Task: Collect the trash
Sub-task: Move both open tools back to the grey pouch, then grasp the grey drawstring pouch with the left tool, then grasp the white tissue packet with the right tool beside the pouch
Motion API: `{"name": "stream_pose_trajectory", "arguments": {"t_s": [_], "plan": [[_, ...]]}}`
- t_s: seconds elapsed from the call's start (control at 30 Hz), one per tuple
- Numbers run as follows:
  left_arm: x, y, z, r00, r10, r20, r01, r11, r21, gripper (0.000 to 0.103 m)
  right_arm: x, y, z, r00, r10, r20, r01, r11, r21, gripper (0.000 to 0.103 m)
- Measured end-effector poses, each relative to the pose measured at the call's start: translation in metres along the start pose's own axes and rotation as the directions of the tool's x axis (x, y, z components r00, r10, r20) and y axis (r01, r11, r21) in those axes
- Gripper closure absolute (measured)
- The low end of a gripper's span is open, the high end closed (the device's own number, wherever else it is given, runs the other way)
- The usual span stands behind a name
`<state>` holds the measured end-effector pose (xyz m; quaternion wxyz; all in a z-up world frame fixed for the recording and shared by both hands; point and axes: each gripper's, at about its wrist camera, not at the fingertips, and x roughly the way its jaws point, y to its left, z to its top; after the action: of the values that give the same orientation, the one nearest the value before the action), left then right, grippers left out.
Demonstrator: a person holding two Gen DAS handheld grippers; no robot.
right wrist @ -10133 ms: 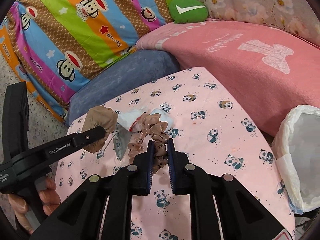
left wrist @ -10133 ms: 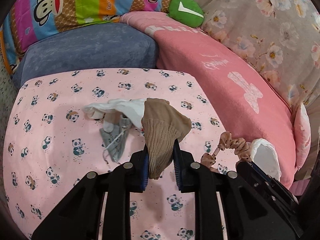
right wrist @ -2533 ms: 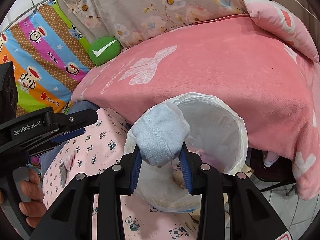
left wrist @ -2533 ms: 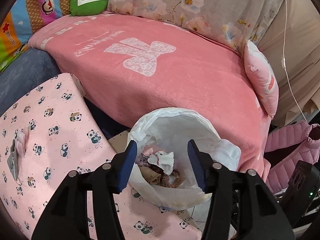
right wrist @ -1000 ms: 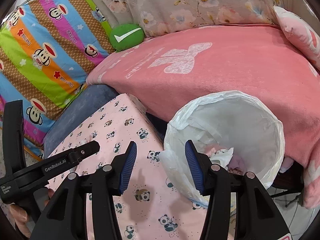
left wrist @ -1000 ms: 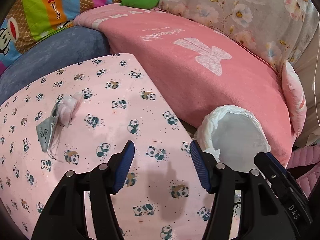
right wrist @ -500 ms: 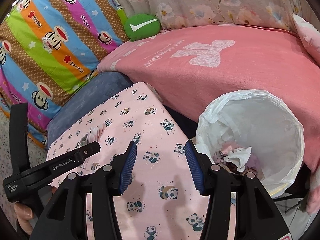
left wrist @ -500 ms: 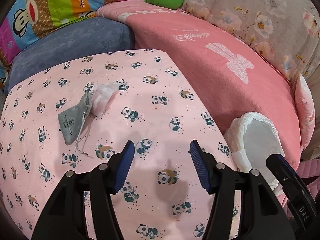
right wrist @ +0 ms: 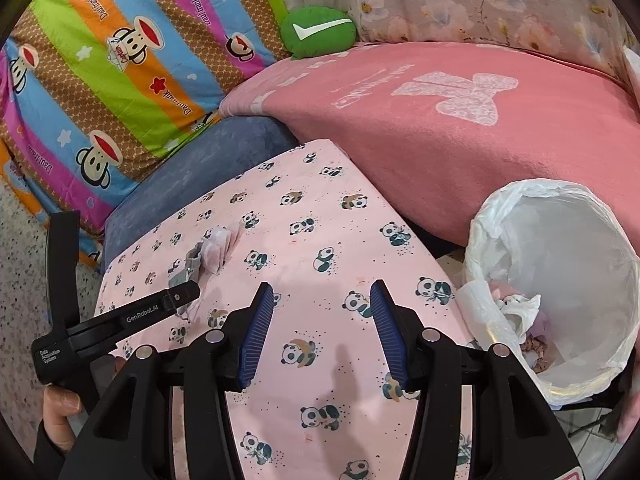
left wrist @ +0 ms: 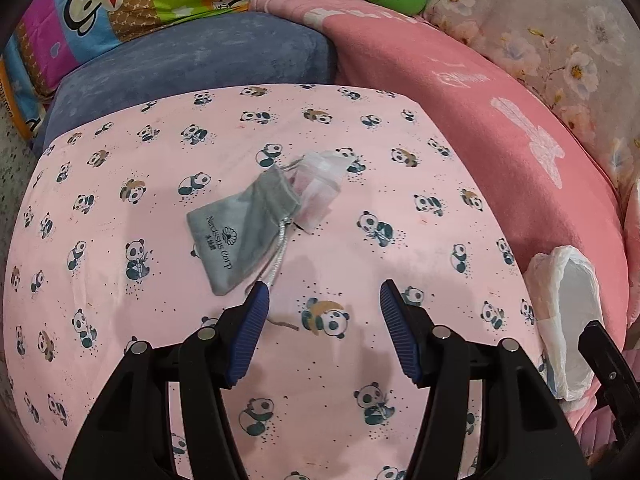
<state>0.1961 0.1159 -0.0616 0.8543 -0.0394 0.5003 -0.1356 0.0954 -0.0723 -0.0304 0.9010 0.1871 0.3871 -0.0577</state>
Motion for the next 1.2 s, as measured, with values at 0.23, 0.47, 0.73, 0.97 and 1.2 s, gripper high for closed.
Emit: {"name": "stream_pose_trajectory", "arguments": {"t_s": [0.23, 0.47, 0.73, 0.97, 1.2], "plan": [[0.019, 0.026, 0.007, 1.000, 0.006, -0.028, -0.007, 1.000, -0.019, 0.048, 0.026, 0.026, 0.003, 0.999, 0.011, -0.036, -0.012, 0.999, -0.038, 0.052], [0.034, 0.048, 0.015, 0.999, -0.006, -0.047, 0.005, 0.999, -0.034, 0.050, 0.061, 0.058, 0.010, 0.997, 0.030, -0.073, -0.036, 0.996, -0.077, 0.052], [0.046, 0.065, 0.024, 0.994, -0.080, -0.078, 0.076, 0.996, -0.052, 0.087, 0.104, 0.089, 0.019, 0.990, 0.068, -0.125, -0.080, 0.992, -0.094, 0.052], [0.035, 0.077, 0.035, 0.993, -0.113, -0.038, 0.110, 0.991, -0.077, 0.099, 0.142, 0.122, 0.027, 0.985, 0.075, -0.154, -0.096, 0.986, -0.134, 0.051], [0.038, 0.091, 0.045, 0.996, -0.081, -0.027, 0.078, 0.991, -0.109, 0.099, 0.175, 0.144, 0.031, 0.981, 0.072, -0.181, -0.100, 0.984, -0.150, 0.051]]}}
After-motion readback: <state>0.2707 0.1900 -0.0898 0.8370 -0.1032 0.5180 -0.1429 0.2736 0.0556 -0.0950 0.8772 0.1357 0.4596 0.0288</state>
